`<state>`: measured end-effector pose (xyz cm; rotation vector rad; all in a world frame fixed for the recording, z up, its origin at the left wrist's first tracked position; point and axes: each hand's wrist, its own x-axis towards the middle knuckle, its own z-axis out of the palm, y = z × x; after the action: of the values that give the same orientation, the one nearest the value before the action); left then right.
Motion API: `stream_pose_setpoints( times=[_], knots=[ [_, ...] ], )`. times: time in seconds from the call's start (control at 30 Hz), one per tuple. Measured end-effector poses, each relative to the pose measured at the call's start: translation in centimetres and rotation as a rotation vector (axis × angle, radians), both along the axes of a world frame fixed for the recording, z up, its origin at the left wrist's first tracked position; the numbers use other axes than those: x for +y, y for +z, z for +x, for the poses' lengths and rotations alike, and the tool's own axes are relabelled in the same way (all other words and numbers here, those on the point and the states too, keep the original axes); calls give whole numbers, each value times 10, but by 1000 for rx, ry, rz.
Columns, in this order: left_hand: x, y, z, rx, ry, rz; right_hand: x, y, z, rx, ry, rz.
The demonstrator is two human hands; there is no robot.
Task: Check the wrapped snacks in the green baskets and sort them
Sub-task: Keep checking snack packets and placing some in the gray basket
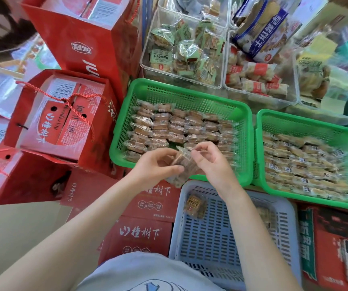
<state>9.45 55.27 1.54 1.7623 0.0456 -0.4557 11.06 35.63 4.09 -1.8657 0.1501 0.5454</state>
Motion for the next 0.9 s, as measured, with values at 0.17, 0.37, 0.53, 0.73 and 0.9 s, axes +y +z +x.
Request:
stream_pose_setpoints(
  times=[0.17, 0.37, 0.53, 0.73, 0.9],
  knots=[
    [-2, 10, -24, 67, 2, -48, 5, 4, -18, -83, -101, 45],
    [4, 24, -37, 158, 76, -107, 6, 9, -34, 16, -140, 41],
    [-2, 31, -48, 288, 55, -252, 11, 20, -44, -30, -60, 23],
    [-6, 28, -67, 471, 440, -694, 6, 17, -58, -262, -260, -96],
    [-10, 29, -80, 465, 452, -595, 8, 17, -73, -329, -313, -101]
  ],
)
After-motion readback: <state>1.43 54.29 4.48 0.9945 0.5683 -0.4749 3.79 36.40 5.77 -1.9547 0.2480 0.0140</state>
